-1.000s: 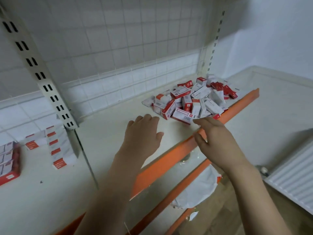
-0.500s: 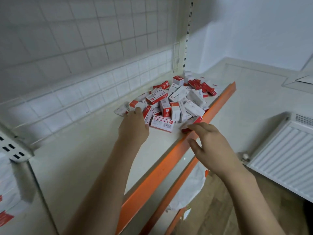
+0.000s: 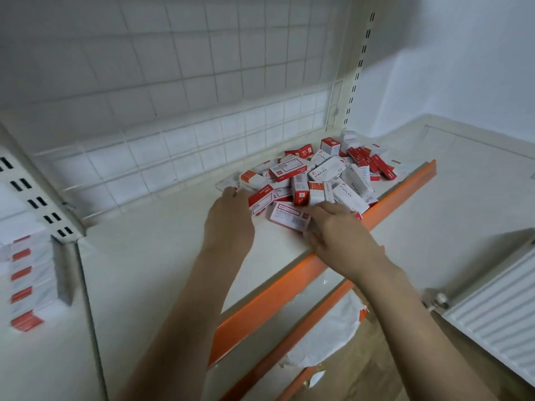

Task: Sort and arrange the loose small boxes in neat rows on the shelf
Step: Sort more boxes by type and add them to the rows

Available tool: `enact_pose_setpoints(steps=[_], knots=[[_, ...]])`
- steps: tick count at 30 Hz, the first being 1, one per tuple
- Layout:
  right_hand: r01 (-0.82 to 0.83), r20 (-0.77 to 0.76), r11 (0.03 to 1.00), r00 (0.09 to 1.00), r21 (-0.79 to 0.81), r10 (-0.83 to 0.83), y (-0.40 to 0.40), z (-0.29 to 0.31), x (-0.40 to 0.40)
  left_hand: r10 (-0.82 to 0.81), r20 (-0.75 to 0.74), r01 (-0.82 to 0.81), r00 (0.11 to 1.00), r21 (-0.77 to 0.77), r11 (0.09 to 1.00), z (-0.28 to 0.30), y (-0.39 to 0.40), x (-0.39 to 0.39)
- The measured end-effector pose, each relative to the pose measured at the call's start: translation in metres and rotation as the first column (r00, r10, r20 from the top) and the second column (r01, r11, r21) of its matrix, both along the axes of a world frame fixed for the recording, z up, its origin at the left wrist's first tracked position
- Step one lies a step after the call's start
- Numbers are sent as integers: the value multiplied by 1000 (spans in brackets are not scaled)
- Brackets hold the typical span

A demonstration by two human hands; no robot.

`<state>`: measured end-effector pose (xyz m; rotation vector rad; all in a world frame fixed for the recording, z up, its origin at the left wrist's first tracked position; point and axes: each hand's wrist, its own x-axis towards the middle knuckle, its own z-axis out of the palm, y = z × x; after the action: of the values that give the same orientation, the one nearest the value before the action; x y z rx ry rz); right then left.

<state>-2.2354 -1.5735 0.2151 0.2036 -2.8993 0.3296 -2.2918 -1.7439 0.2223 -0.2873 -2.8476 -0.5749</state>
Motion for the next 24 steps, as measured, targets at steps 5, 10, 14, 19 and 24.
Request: enact_pose_setpoints(steps=[5, 10, 14, 19, 24], knots=[[-13, 72, 997, 997, 82, 7, -17, 0, -30, 79, -85, -73, 993, 73, 995, 14, -30, 34], [45, 92, 967, 993, 253, -70, -26, -4, -44, 137, -160, -105, 978, 194, 975, 18, -53, 68], [73, 71, 958, 993, 278, -97, -31, -8, -46, 184, -168, -145, 968, 220, 965, 15, -62, 89], [18, 64, 981, 997, 192, -31, -32, -7, -40, 250, -181, -208, 951, 222, 952, 10, -68, 111], [-126, -69, 992, 990, 0, 125, -48, 4, -13, 305, -167, -250, 938, 287, 925, 3, -72, 131]])
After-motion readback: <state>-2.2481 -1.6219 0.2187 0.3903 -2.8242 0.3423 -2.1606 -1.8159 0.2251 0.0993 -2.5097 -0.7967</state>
